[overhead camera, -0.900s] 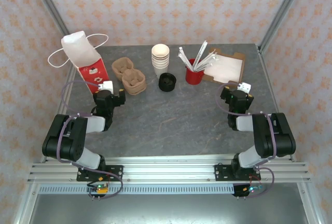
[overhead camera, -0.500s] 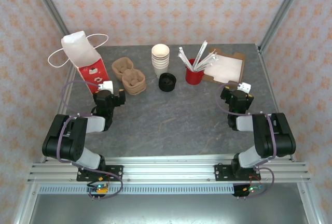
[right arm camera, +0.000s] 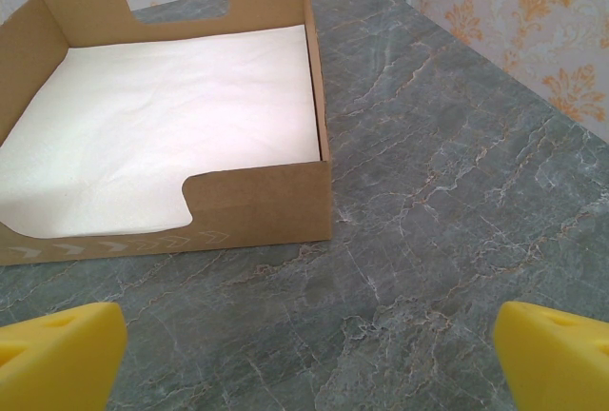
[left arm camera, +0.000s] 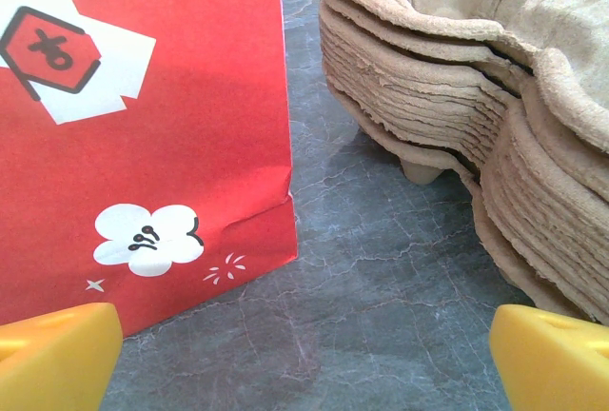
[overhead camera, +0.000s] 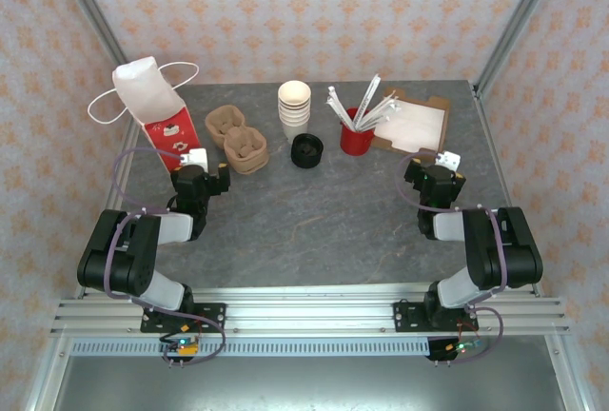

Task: Pack the takeout coffee

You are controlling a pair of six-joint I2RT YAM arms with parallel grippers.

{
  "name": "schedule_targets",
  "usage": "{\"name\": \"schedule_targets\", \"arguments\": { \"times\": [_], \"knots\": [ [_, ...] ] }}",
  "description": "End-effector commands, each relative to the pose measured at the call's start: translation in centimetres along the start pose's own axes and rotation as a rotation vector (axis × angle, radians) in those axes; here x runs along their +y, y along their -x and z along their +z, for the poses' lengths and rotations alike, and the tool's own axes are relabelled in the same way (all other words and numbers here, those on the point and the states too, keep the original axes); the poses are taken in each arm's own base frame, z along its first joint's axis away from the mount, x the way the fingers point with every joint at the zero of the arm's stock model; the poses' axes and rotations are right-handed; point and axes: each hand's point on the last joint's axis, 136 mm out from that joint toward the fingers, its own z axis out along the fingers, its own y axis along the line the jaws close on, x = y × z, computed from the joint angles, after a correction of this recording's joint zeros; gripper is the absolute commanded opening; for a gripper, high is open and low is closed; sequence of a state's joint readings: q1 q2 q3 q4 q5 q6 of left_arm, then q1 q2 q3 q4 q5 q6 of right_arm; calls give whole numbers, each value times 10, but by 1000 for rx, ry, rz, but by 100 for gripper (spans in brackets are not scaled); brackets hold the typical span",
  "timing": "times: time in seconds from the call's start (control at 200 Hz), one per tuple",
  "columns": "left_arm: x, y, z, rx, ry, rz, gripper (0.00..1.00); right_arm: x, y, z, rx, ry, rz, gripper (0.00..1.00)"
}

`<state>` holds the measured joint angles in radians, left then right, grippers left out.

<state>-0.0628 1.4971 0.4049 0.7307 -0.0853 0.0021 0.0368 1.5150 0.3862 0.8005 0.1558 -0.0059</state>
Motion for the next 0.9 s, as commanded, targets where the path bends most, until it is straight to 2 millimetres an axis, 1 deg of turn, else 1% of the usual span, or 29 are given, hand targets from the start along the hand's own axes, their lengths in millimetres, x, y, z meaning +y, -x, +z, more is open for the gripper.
{"name": "schedule_targets", "arguments": {
  "times": [0.0,0.175,0.225,0.295,0.34,0.43,0.485,0.5,0.515,0.536,0.611,0.691,0.821,0.896],
  "knots": [
    [2,13,2,-34,6,8,100,5,6,2,-10,14,-10,99],
    [3,15,2,-31,4,6,100,5,7,2,-14,16,-11,99],
    [1,21,-1,-20,-7,16,100,4,8,1,-15,7,-8,99],
    [2,31,-10,23,-2,14,100,-2,18,-5,-27,-25,6,99],
    [7,36,-20,39,13,-5,100,-9,27,-12,-34,-63,23,99],
    [11,40,-40,43,16,-76,100,-29,46,-29,-51,-163,84,99],
    [5,46,-55,30,-23,-82,100,-41,59,-43,-87,-220,152,99],
    [5,48,-60,25,-27,-87,100,-44,59,-45,-84,-236,160,99],
    [3,51,-63,19,-33,-94,100,-47,67,-52,-106,-241,186,99],
    [0,53,-68,12,-43,-101,100,-50,72,-57,-117,-252,218,99],
    [-17,64,-84,-12,-112,-125,99,-57,88,-77,-135,-267,310,99],
    [-36,75,-98,2,-186,-178,97,-46,105,-93,-137,-177,363,100],
    [-66,95,-117,58,-303,-246,90,-3,132,-113,-111,102,389,95],
    [-80,103,-126,92,-338,-253,88,22,142,-125,-77,239,394,93]
  ]
}}
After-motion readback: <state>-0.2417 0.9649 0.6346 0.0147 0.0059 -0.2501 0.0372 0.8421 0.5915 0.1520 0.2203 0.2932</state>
